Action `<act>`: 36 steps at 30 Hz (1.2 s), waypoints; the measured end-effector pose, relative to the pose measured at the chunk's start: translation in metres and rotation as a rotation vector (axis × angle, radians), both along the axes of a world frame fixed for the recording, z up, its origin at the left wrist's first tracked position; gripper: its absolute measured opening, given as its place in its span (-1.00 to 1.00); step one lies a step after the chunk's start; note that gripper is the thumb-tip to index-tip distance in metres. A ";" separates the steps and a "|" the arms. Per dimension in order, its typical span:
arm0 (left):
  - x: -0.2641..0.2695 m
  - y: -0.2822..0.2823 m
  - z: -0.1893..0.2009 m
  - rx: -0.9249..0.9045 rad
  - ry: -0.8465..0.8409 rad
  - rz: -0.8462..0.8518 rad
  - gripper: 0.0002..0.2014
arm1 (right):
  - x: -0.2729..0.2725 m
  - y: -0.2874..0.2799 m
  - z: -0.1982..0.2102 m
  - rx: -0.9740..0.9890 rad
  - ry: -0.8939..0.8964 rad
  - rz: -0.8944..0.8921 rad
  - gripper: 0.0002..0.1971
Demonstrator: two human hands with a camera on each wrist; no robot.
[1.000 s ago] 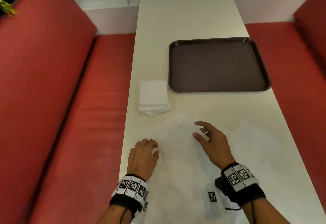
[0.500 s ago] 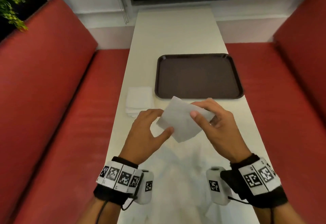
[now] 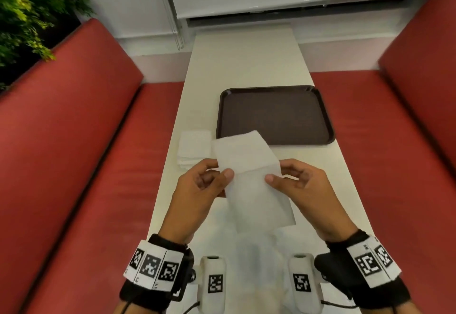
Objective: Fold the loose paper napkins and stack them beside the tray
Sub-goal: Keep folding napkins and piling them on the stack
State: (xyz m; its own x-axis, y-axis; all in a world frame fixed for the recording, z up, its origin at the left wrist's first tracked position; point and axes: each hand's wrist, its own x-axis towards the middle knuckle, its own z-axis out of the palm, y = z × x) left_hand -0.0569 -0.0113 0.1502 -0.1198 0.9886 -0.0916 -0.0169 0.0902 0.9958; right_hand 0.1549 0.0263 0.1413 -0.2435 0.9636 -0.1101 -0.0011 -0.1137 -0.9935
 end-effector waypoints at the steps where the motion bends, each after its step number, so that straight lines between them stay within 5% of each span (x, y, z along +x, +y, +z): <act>1: 0.000 -0.001 -0.001 -0.006 -0.001 -0.003 -0.73 | -0.001 -0.002 -0.002 0.009 0.008 -0.026 -0.77; 9: -0.012 -0.009 -0.003 0.171 0.151 -0.073 -0.86 | -0.010 -0.006 -0.011 -0.013 0.195 -0.016 -0.80; 13: -0.029 -0.009 -0.008 0.259 0.194 -0.185 -0.53 | -0.021 -0.003 -0.015 -0.071 0.258 0.013 -0.68; 15: -0.038 -0.006 -0.010 0.255 0.216 -0.201 -0.52 | -0.028 0.001 -0.016 -0.103 0.248 0.010 -0.64; 18: -0.051 -0.001 -0.017 0.186 0.151 -0.132 -0.62 | -0.043 0.005 -0.019 -0.073 0.133 -0.018 -0.80; 22: -0.068 0.011 -0.027 -0.085 -0.161 -0.030 -0.76 | -0.070 0.012 -0.028 -0.035 0.042 -0.051 -0.85; 26: -0.086 0.022 -0.045 -0.210 0.128 -0.115 -0.86 | -0.099 0.025 -0.041 -0.019 0.018 -0.158 -0.82; 32: -0.140 0.096 -0.074 -0.227 0.180 0.011 -0.71 | -0.120 0.039 -0.075 -0.073 -0.156 -0.182 -0.73; 36: -0.165 0.148 -0.082 -0.218 0.296 0.020 -0.78 | -0.119 0.030 -0.107 -0.122 -0.347 -0.105 -0.73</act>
State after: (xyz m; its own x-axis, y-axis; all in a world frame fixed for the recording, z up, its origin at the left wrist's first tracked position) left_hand -0.2217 0.1370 0.0687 -0.1923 0.9467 -0.2585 0.2654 0.3037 0.9150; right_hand 0.0358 0.0565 0.0344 -0.0721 0.9560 -0.2844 0.3147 -0.2488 -0.9160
